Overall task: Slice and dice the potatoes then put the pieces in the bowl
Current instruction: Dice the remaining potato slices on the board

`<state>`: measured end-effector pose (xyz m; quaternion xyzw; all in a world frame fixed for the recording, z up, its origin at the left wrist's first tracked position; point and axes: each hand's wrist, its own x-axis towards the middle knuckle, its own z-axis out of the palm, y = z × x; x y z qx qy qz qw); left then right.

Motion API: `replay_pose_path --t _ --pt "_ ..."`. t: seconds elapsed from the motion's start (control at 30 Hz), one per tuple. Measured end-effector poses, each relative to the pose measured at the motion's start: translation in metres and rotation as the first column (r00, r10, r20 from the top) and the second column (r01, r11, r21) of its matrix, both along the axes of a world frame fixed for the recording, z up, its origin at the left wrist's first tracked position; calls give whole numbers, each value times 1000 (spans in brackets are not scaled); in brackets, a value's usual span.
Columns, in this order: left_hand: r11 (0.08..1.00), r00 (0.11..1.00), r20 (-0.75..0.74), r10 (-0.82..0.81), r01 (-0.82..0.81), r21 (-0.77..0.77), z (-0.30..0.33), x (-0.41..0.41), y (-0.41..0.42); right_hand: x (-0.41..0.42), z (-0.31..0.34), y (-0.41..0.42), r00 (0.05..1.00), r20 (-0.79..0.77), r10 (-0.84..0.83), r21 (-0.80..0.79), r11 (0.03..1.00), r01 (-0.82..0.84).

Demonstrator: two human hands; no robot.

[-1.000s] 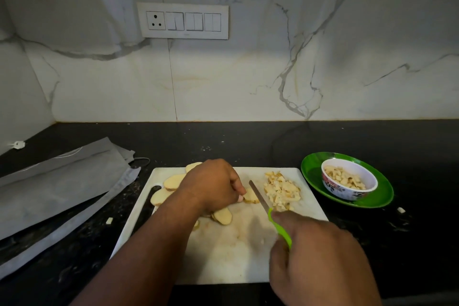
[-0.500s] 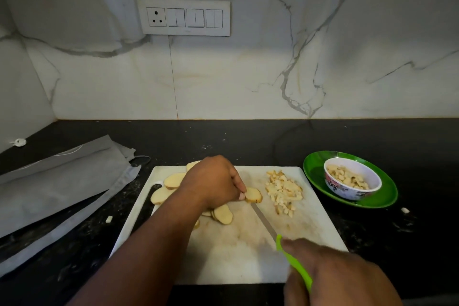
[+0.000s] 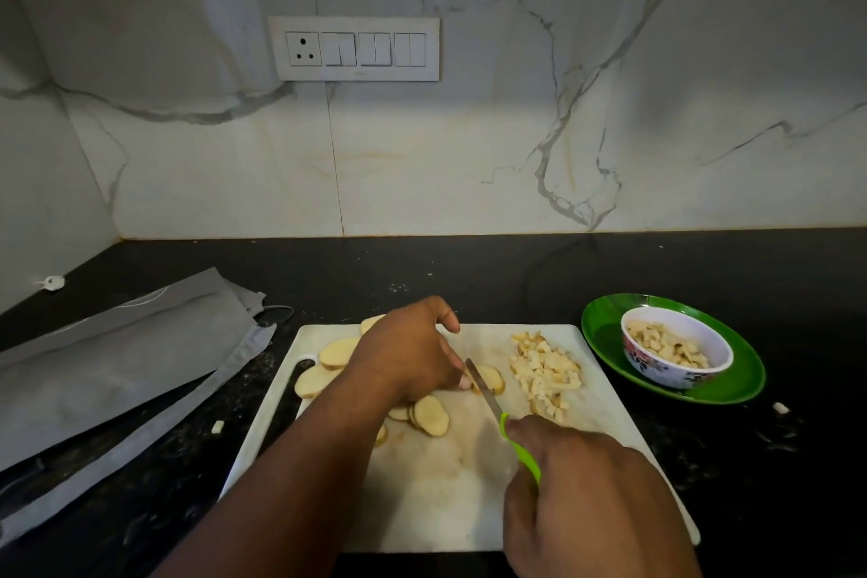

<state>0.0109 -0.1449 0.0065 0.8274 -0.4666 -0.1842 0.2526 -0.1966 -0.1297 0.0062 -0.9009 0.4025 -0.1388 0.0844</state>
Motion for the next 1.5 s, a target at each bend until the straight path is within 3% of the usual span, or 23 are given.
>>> replay_pose_path --t 0.1,0.2,0.23,0.27,0.33,0.57,0.77,0.97,1.1,1.23,1.5 --pt "1000 1000 -2 -8 8 -2 0 0 1 -13 10 10 1000 -9 6 63 998 -5" --pt "1000 1000 -3 -31 31 -3 1 2 4 -34 10 22 996 87 -16 178 984 0" --pt "999 999 -2 -40 40 -6 2 2 5 -35 12 21 987 156 -30 151 989 7" --pt "999 999 -1 -42 42 -11 2 2 7 -35 8 14 985 174 -7 27 1000 3" --pt "999 999 21 -24 25 -33 3 -2 9 -43 -2 4 960 271 -77 55 996 64" --pt "997 941 331 -68 76 -11 -4 -24 -1 -40 -32 -21 830 556 -44 67 998 8" --pt "981 948 265 -176 190 -28 -8 -25 -6 -40 -41 -23 800 599 -36 45 999 11" --pt "916 908 129 -399 400 18 -1 -13 2 -40 -43 -25 796 605 -14 44 999 -16" --pt "945 937 157 -313 323 -46 4 -5 9 -40 -44 -24 788 614 -40 61 998 3" --pt "974 934 285 -214 183 129 8 -6 11 -37 -47 -23 803 593 -69 74 997 31" --pt "962 943 192 -271 268 42 5 -10 6 -32 -44 -19 856 505 -107 44 994 98"
